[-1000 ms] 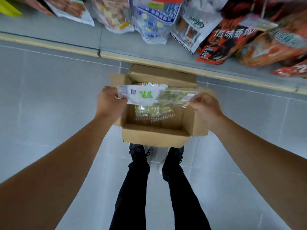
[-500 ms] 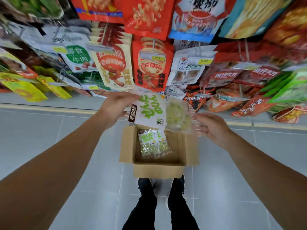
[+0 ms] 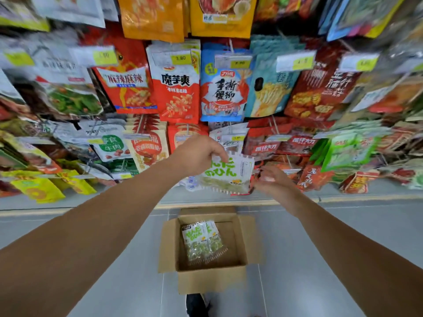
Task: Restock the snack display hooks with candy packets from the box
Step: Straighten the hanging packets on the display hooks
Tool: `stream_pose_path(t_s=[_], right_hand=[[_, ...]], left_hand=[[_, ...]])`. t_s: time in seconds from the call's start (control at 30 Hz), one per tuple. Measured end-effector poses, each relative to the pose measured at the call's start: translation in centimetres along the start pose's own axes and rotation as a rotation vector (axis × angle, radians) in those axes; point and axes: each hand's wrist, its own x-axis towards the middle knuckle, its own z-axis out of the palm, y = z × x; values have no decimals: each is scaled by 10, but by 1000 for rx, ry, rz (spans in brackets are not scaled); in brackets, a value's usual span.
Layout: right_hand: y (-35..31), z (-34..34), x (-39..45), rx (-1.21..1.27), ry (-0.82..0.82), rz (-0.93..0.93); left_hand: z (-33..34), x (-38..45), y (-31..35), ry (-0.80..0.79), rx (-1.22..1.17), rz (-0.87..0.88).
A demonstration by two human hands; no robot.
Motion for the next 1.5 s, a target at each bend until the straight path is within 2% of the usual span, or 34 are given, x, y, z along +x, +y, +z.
stream_pose_path(t_s=[0.13, 0.27, 0.33, 0.47, 0.53, 0.63, 0.73, 0.9, 1.13, 1.27, 1.5], right_hand=[[-27, -25, -23, -82, -152, -149], [-32, -63, -54, -129, 38, -296], [-32, -83, -66, -100, 86, -318], [-36, -151, -102, 69, 66, -350], [-42, -181, -116, 167, 62, -354], [-59, -232, -146, 299, 12, -386], [-77, -276, -177, 422, 9, -411], [-103, -321, -193, 518, -9, -429], [-145, -371, -183, 566, 2, -442], [-164, -400, -158, 447, 38, -478], [-218, -434, -120, 177, 277, -568]], left_hand=[[1, 14, 48, -39, 119, 55], [9, 17, 111, 6, 165, 105], [10, 16, 134, 98, 114, 88], [11, 12, 194, 464, -33, -2], [12, 13, 218, 529, -251, -111], [17, 20, 268, 472, -640, -199], [27, 24, 307, 314, -761, -217], [26, 38, 352, 204, -842, -119], [8, 87, 389, 241, -832, -49], [0, 127, 396, 265, -864, -24], [-35, 183, 386, 330, -774, 24]])
